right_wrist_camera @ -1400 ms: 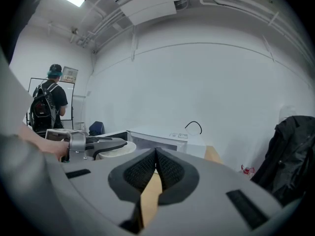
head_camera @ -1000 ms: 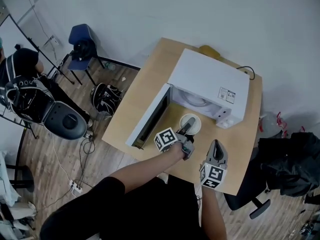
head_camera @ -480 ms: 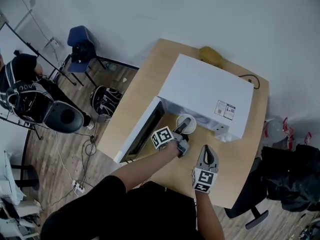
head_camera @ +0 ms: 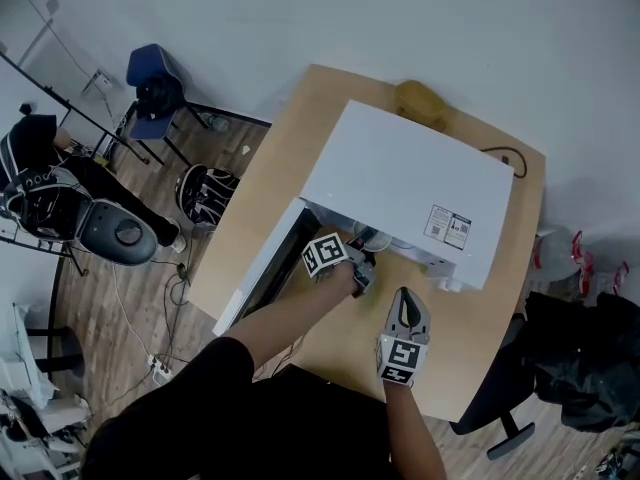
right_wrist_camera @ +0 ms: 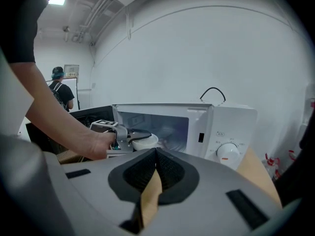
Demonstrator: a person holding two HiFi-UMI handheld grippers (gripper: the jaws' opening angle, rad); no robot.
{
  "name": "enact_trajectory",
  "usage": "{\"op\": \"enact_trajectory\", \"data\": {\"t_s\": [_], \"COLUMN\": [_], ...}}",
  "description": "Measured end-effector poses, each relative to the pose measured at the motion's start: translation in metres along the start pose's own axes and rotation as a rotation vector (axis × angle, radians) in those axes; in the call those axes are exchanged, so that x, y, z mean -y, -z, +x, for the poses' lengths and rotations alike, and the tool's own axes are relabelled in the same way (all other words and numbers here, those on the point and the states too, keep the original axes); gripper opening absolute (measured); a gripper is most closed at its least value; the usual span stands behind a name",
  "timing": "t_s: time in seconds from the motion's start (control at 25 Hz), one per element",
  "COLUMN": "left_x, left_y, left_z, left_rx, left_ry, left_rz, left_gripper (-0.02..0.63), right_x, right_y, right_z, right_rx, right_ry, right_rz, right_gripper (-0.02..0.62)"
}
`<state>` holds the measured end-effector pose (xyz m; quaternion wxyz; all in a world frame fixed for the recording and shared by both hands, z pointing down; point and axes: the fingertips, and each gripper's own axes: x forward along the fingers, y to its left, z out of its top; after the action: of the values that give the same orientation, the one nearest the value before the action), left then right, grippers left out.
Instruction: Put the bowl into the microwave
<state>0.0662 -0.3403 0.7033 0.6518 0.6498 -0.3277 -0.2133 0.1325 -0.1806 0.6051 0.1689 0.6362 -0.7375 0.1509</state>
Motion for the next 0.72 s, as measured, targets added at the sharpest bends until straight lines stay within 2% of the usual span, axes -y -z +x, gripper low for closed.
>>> {"op": "enact_trajectory", "data": {"t_s": [0.24,0.32,0.52,0.72], "left_x": [-0.003,0.000,0.010,0.005], "left_y": [0.001,-0.001,-0.005,-0.008], "left_z": [0.020,0.025,0.030,0.031], "left_rx": [-0.088,-0.091,-0.096,-0.062], "left_ry": [-0.009,-0.015,-0.039,-0.117], "left_rz": [0.042,0.047,0.169,0.207], "left_gripper": [0.221,0.221,0.255,0.255], "right_x": [0.000,-0.001,-0.007,-0.003], "right_y": [0.019,0.029,0.034,0.030], "right_z": [-0.008,-0.012,-0.019,-0.023], "right_rx": [-0.036,-0.053,-0.048,-0.037], "right_ry": [-0.009,-0.007,-0.021,-0.018], "right_rz": [0.019,0.028,0.023,0.034], "right_gripper": [0.060,0.060,0.060,0.060]}}
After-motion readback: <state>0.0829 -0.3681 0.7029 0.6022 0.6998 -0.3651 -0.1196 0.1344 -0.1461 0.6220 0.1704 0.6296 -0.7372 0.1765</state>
